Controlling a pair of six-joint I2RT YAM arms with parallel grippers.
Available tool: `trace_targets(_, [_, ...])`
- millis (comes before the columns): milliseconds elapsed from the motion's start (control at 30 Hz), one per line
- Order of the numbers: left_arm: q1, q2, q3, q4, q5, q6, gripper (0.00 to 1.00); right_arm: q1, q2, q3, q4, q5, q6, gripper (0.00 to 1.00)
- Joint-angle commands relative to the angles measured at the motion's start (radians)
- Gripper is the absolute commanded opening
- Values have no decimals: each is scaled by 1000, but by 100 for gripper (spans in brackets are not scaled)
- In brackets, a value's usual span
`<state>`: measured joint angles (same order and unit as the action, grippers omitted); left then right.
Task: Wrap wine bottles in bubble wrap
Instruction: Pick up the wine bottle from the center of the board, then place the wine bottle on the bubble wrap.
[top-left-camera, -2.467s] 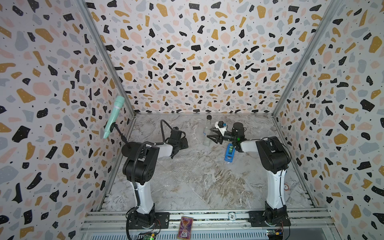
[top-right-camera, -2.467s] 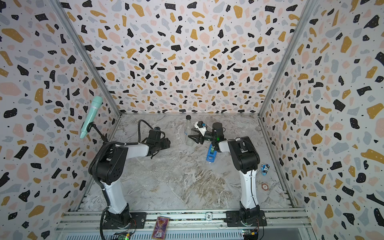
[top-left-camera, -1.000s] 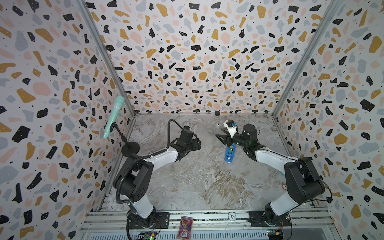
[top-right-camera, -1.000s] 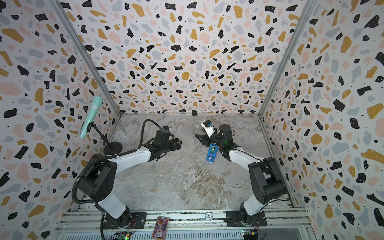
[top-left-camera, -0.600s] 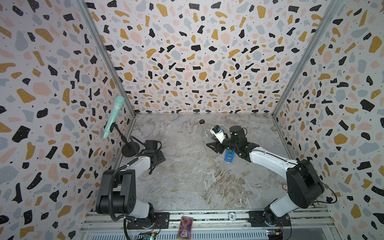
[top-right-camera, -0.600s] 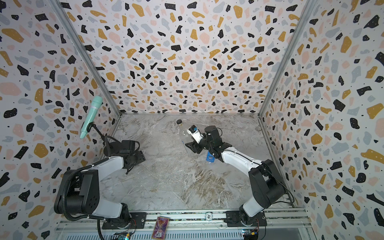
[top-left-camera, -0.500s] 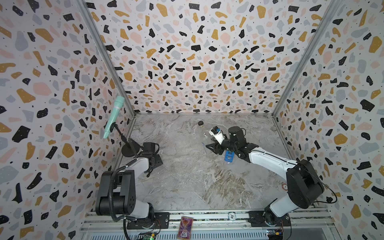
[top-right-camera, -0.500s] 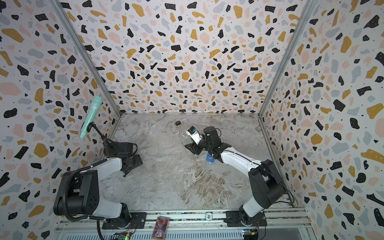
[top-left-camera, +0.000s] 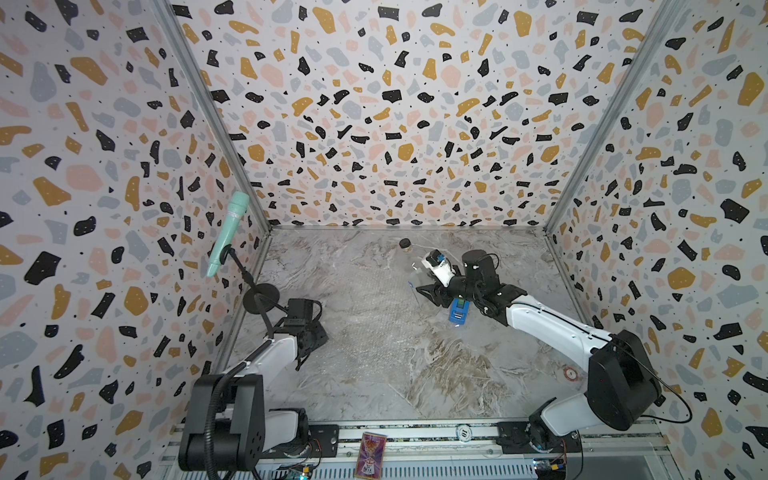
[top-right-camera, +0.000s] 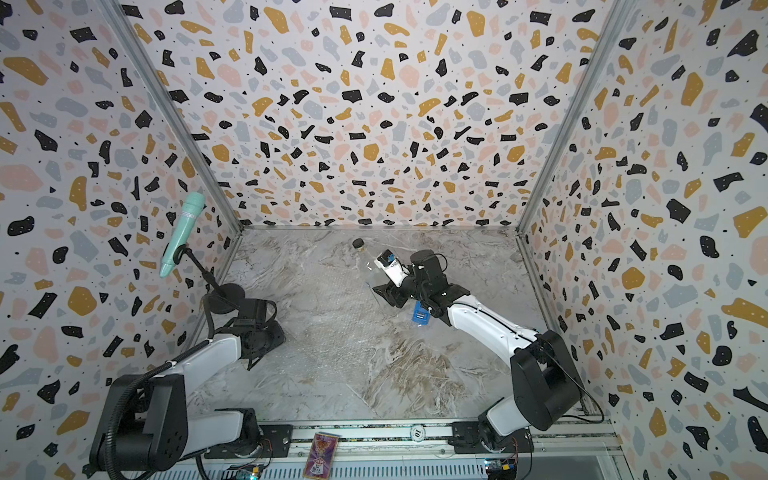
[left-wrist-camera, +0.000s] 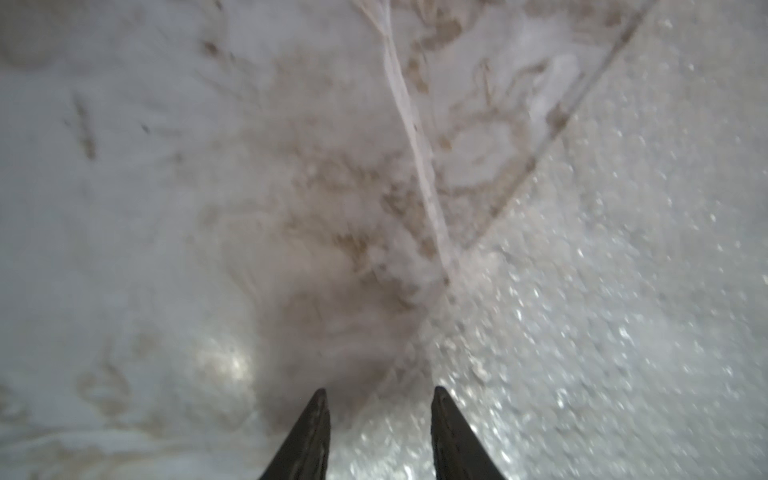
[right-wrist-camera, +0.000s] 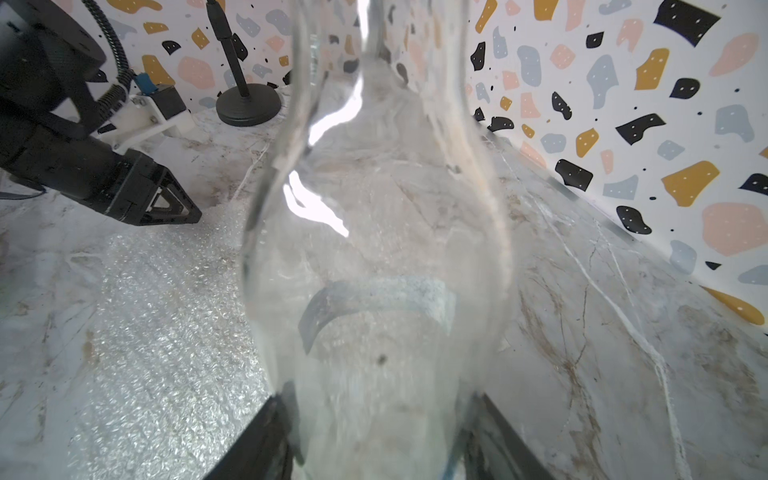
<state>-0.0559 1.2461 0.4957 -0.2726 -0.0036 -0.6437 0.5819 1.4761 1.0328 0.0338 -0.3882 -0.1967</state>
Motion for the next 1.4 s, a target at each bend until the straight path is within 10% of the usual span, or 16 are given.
trace_targets(0, [-72, -40, -48, -23, 73, -142, 41, 11, -36, 64, -54, -6, -26, 33])
trace_targets(267, [-323, -102, -79, 41, 23, -368, 42, 88, -29, 83, -162, -3, -55, 34])
trace_targets(500, [-341, -232, 39, -200, -138, -287, 57, 222, 37, 141, -279, 41, -99, 34])
trace_targets(933, [-2, -283, -43, -85, 92, -155, 67, 460, 256, 354, -528, 301, -176, 34])
trace_targets(1367, [81, -167, -47, -6, 154, -66, 67, 580, 418, 606, -736, 616, -312, 30])
